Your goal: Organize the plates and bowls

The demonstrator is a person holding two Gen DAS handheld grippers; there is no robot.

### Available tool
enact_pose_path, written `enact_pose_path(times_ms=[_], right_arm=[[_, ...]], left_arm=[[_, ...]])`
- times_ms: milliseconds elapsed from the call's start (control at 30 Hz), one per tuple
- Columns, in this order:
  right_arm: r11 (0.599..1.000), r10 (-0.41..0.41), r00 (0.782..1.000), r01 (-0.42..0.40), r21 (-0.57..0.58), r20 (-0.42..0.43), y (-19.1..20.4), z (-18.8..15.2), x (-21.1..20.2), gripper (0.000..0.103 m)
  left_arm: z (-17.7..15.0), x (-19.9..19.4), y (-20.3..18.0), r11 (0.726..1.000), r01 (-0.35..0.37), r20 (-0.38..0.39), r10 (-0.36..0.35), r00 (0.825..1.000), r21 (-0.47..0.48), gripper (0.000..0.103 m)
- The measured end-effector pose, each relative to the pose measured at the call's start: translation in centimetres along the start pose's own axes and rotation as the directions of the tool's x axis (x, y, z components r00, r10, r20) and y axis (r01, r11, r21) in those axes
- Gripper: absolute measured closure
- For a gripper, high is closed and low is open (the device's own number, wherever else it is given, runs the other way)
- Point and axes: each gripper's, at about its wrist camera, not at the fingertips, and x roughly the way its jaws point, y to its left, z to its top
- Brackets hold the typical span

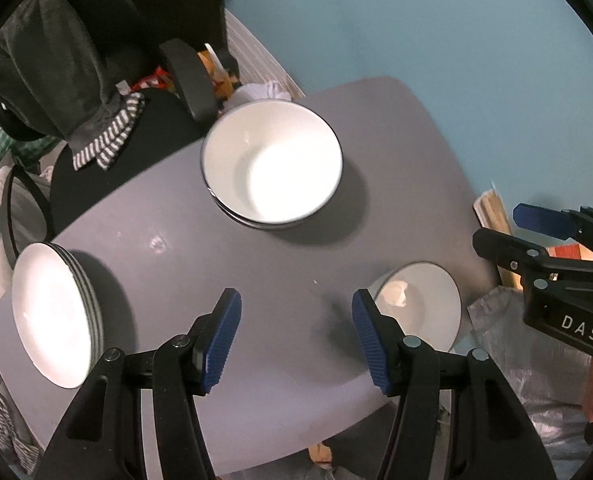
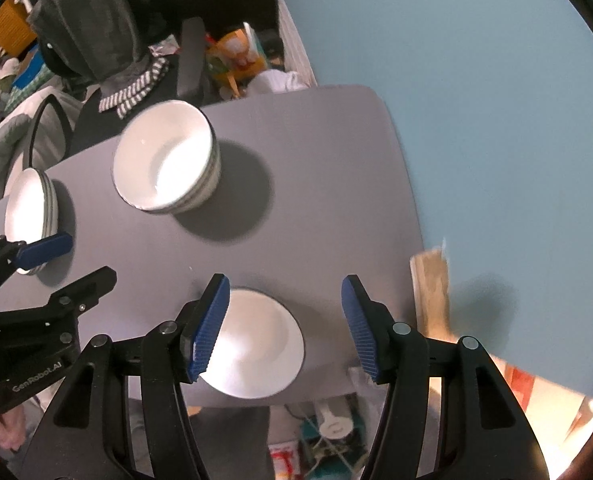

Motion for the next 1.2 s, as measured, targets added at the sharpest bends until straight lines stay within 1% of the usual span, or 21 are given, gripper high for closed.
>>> enact_pose_path(times_ms=[300,500,567,800,867,933,1200], right_arm=[[0.997,0.015,0.999,-0.012,0.081,-0.036,-2.0,-2.7,2.2,0.046],[0.993,0.035,0.998,-0.029,0.114,-0.05,-2.5,-4.4,4.0,0.046],[0.992,0.046,0.997,-0.037,0.124,-0.069,-2.6,-5.2,5.0,0.046],[0.988,0.055,0.995,-0.042,0.149,-0.082,-3.2,-7.0,7.3,0.046],[0.985,0.064,0.995,-0.05,0.166,-0.079,-3.4,-7.3,7.8,0.046],[0.982,0.072,0.995,-0.058,0.179,-0.071,-3.5,-7.5,8.2,0.046],[0.97,0.091,0.995,-0.079,0.228,-0.043,-4.4,-7.7,9.5,0.046]], left_arm=[[-1.3,2.1,-2.1,0.997,0.021,-0.052,-0.018,0.998,0.068,0.044],[-2.1,3.9,-3.0,0.996,0.042,-0.094,-0.034,0.995,0.08,0.044],[-2.4,4.5,-3.2,0.995,0.048,-0.109,-0.039,0.993,0.084,0.044],[-3.1,6.7,-3.8,0.995,0.066,-0.154,-0.054,0.987,0.073,0.044],[-3.2,7.4,-3.8,0.996,0.062,-0.169,-0.05,0.984,0.069,0.044],[-3.3,7.8,-3.9,0.995,0.075,-0.184,-0.063,0.981,0.059,0.044],[-2.9,8.9,-4.0,0.996,0.079,-0.199,-0.069,0.978,0.04,0.044]])
